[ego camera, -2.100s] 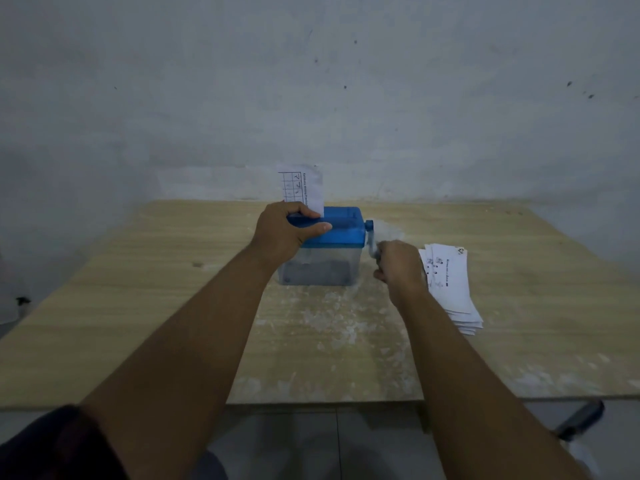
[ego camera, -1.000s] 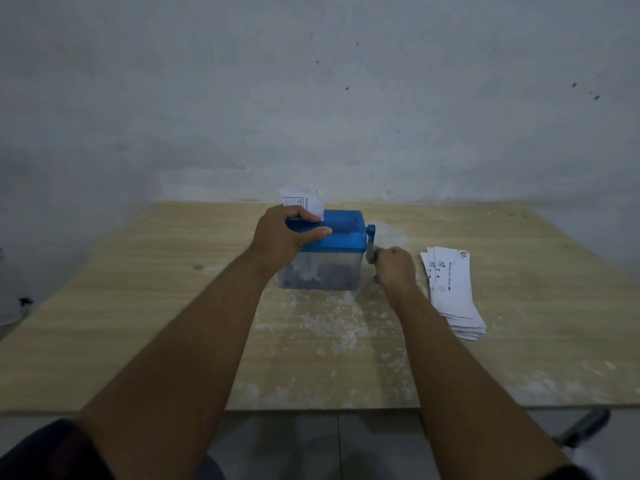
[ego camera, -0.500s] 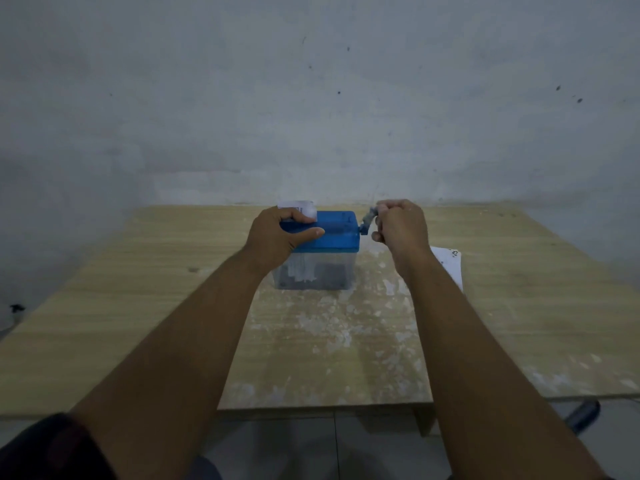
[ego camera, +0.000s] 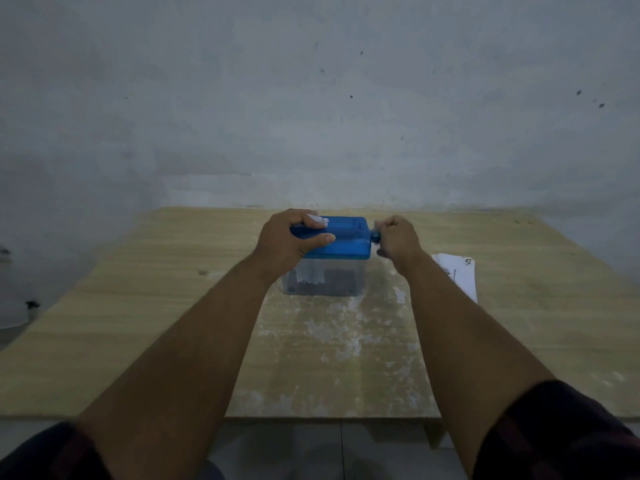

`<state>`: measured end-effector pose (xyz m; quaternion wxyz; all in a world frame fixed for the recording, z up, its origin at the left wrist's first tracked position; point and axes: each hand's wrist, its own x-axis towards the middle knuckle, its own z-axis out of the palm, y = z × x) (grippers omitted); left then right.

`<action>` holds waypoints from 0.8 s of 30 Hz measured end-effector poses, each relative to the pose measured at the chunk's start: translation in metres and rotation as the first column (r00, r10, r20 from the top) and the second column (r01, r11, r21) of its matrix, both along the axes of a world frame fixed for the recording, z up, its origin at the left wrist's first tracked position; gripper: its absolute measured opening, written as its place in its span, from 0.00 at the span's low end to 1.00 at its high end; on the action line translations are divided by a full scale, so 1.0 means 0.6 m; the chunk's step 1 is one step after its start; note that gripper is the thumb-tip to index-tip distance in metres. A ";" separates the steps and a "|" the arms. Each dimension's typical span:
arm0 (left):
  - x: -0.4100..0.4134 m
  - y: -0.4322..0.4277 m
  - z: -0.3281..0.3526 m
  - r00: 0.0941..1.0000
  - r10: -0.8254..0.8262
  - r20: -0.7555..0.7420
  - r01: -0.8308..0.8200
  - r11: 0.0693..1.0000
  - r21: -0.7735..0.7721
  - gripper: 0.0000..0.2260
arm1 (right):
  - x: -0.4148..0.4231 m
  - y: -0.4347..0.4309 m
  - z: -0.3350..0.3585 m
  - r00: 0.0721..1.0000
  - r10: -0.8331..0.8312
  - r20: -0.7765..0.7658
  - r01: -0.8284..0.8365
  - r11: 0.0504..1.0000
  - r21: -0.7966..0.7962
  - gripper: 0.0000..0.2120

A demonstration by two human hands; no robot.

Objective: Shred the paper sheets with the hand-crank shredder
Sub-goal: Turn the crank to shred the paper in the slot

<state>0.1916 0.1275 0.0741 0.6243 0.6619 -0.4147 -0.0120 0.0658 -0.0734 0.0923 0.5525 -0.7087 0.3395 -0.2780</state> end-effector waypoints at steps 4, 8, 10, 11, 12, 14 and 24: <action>-0.002 0.001 0.002 0.999 -0.002 -0.037 0.002 1.000 0.019 0.11 | -0.022 0.015 -0.037 0.998 0.026 -0.064 -0.019 0.995 0.099 0.07; -0.007 0.000 0.006 0.999 0.040 -0.026 -0.038 0.998 0.046 0.09 | -0.046 0.036 -0.063 0.996 -0.012 -0.088 0.023 0.992 0.126 0.06; -0.010 -0.001 0.006 0.998 0.055 -0.015 -0.054 0.998 0.035 0.09 | -0.062 0.047 -0.070 0.997 -0.037 -0.067 0.046 0.989 0.140 0.06; -0.010 -0.002 0.007 0.998 0.056 -0.018 -0.056 0.998 0.028 0.09 | -0.067 0.048 -0.070 0.998 -0.042 -0.044 0.048 0.987 0.151 0.07; -0.010 -0.003 0.006 0.998 0.055 -0.025 -0.054 0.998 0.028 0.09 | -0.075 0.052 -0.068 0.999 -0.051 -0.012 0.052 0.986 0.159 0.08; -0.007 -0.004 0.005 0.998 0.056 -0.027 -0.055 0.998 0.036 0.10 | -0.087 0.055 -0.060 0.997 -0.063 0.033 0.058 0.989 0.137 0.06; 0.003 -0.003 0.004 0.996 0.089 -0.023 -0.086 0.993 0.086 0.13 | -0.075 0.043 0.038 0.982 -0.021 0.190 0.004 0.996 0.093 0.06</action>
